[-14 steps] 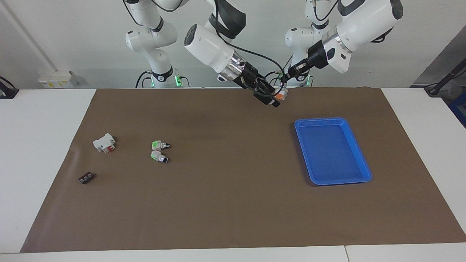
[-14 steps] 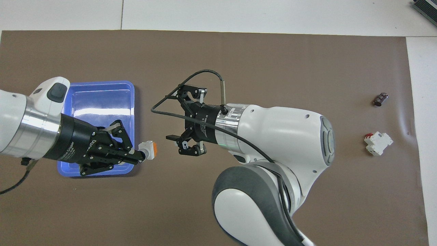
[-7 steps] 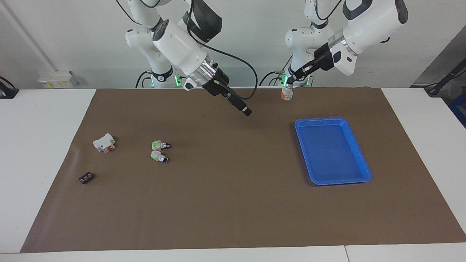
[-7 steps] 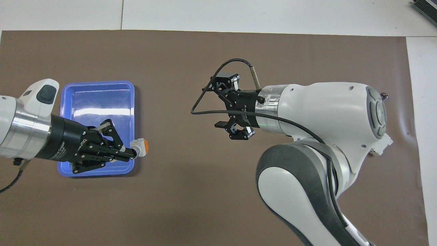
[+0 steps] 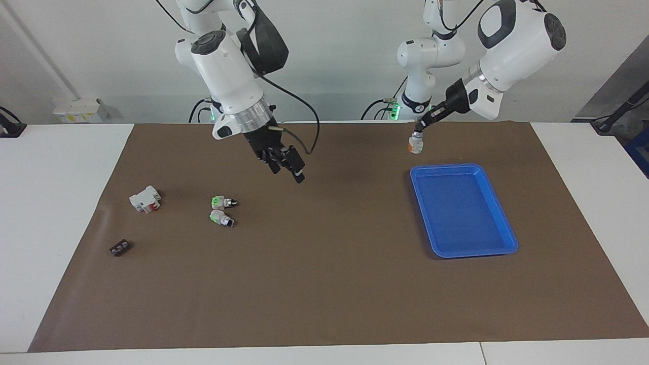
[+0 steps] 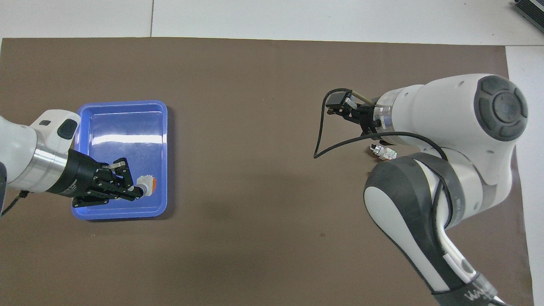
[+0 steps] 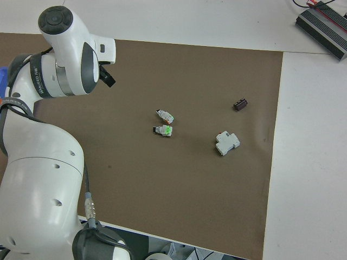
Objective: Turn and place switch with both arms
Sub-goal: 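Lower the switch into the tray while the right gripper withdraws, then open the left gripper to release the switch in the tray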
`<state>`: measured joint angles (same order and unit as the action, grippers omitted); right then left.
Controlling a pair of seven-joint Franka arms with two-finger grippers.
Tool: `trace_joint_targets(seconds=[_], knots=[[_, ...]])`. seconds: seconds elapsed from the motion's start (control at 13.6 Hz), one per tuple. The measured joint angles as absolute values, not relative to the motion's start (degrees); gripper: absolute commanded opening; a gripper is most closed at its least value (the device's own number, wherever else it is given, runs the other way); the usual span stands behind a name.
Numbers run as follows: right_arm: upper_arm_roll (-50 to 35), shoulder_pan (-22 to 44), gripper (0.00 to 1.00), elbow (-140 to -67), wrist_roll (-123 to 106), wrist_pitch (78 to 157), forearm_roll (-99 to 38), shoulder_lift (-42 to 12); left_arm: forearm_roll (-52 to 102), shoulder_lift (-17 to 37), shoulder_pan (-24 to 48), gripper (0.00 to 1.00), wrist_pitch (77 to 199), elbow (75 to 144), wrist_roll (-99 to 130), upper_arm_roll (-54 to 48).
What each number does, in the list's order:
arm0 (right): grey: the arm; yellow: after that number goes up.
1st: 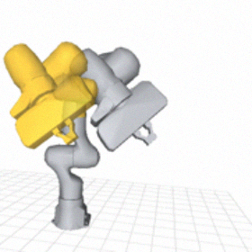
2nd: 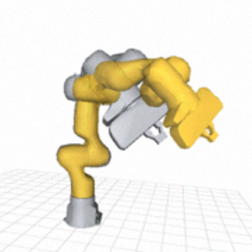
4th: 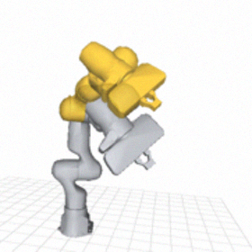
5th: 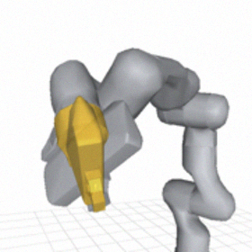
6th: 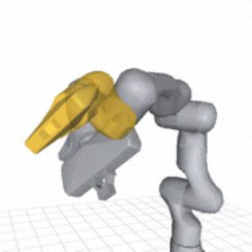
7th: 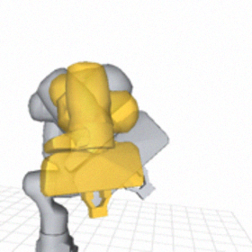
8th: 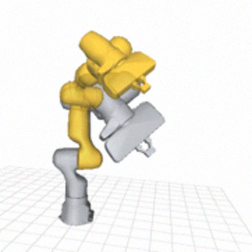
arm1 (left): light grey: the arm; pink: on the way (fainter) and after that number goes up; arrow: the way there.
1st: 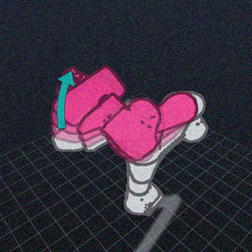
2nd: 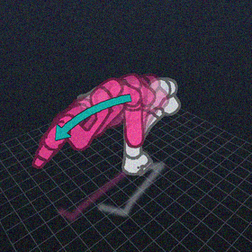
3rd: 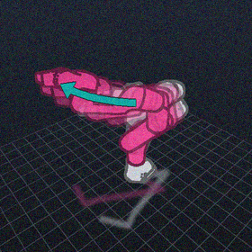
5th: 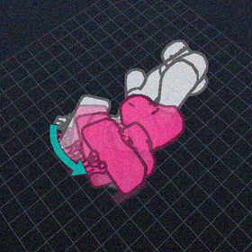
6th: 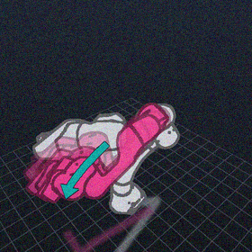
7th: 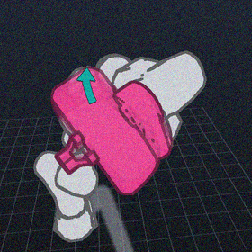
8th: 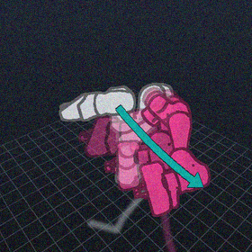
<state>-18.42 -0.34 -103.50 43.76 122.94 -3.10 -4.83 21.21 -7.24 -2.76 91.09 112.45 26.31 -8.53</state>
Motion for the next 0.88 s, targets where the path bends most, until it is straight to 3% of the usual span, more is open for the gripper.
trace_joint_targets(seconds=[0.51,0.88], knots=[[-17.30,-4.72,1.00,-96.34,31.52,107.88,2.42,-0.83,11.58,2.44,-4.52,0.00,91.62,112.52,-0.63,-3.30],[-1.70,0.66,1.00,-93.03,17.43,96.42,2.42,4.65,4.10,11.41,-4.94,0.00,93.16,107.72,-7.71,-3.56]])
